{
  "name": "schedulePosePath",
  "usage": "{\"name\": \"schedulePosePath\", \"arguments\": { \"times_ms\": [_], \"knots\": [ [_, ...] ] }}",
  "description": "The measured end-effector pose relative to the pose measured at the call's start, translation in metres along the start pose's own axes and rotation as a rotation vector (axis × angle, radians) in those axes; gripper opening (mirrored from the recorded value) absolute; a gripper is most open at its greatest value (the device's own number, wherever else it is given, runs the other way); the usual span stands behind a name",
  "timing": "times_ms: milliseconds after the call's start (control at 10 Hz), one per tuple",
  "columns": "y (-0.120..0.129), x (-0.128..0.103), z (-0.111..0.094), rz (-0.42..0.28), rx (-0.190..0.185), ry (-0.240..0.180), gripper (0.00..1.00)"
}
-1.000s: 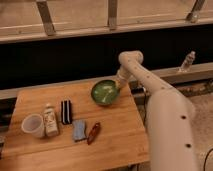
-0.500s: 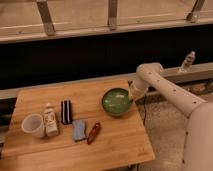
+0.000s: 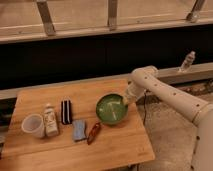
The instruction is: Drag the ceramic bowl in a circle
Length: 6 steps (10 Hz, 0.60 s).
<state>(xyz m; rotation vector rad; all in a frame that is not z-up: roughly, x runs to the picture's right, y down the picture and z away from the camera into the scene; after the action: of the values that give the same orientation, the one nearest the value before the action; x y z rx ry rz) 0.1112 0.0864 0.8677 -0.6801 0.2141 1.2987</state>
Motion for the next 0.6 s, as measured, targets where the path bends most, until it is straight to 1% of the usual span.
{"name": "schedulePosePath", "arguments": {
  "times_ms": [100, 300, 400, 500, 600],
  "knots": [
    [0.019, -0.007, 0.002, -0.028, 0.000, 0.002, 0.00],
    [0.074, -0.034, 0.008, -0.118, 0.002, 0.006, 0.00],
    [0.093, -0.045, 0.009, -0.150, 0.004, 0.005, 0.00],
    [0.113, -0.059, 0.010, -0.187, 0.006, 0.004, 0.00],
    [0.136, -0.078, 0.012, -0.234, 0.009, 0.003, 0.00]
  ]
}}
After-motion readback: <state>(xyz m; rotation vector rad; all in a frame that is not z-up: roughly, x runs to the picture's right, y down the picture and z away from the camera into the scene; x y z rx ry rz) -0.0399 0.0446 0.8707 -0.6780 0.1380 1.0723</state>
